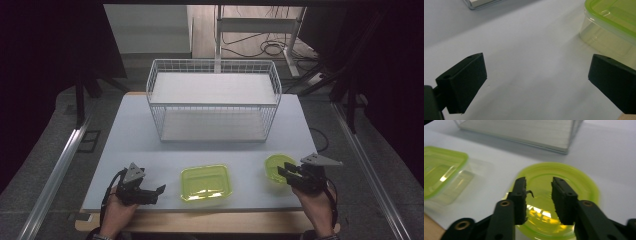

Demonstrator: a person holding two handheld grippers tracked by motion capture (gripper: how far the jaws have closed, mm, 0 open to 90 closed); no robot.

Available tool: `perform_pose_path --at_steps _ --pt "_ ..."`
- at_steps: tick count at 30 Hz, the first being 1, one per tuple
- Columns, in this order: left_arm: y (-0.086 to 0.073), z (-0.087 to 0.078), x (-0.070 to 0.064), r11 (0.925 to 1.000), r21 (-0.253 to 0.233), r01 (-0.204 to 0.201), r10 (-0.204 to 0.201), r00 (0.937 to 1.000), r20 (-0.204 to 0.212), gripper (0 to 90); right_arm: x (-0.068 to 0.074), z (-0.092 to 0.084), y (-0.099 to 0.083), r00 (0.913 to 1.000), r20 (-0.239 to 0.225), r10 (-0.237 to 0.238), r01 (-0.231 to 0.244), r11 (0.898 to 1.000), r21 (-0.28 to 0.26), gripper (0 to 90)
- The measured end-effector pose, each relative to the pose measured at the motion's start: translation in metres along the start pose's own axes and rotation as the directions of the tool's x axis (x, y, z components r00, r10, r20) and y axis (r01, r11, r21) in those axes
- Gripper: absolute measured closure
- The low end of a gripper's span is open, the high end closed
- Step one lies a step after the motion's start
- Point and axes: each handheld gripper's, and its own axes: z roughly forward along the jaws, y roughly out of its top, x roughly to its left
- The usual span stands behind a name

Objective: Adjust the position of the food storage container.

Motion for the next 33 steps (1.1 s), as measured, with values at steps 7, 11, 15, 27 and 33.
perform_pose_path --at_steps 7,11,15,27,33 --pt "0.001 0.000 -0.001 1.0000 0.001 0.001 -0.001 1.0000 0.000 1.7 0.019 0.014 0.011 0.9954 -0.065 -0.071 0.073 0.997 0.038 86.8" --pt "0.001 0.000 -0.001 1.0000 0.004 0.004 -0.004 1.0000 0.002 1.9 0.028 0.021 0.018 0.9906 -0.107 -0.086 0.090 0.995 0.040 88.7" --pt "0.001 0.001 -0.002 0.9999 0.013 -0.004 0.004 1.0000 0.000 2.0 0.037 0.031 0.020 0.9850 -0.132 -0.111 0.120 0.991 0.059 88.6" --pt "0.001 0.001 -0.004 0.9995 0.029 -0.012 0.012 0.9999 0.004 2.4 0.024 0.044 0.013 0.9899 -0.095 -0.104 0.117 0.985 0.131 88.9" --pt "0.001 0.002 -0.004 0.9991 0.039 -0.019 0.019 0.9998 0.004 2.6 0.006 0.038 0.009 0.9949 -0.058 -0.082 0.089 0.987 0.130 88.8"
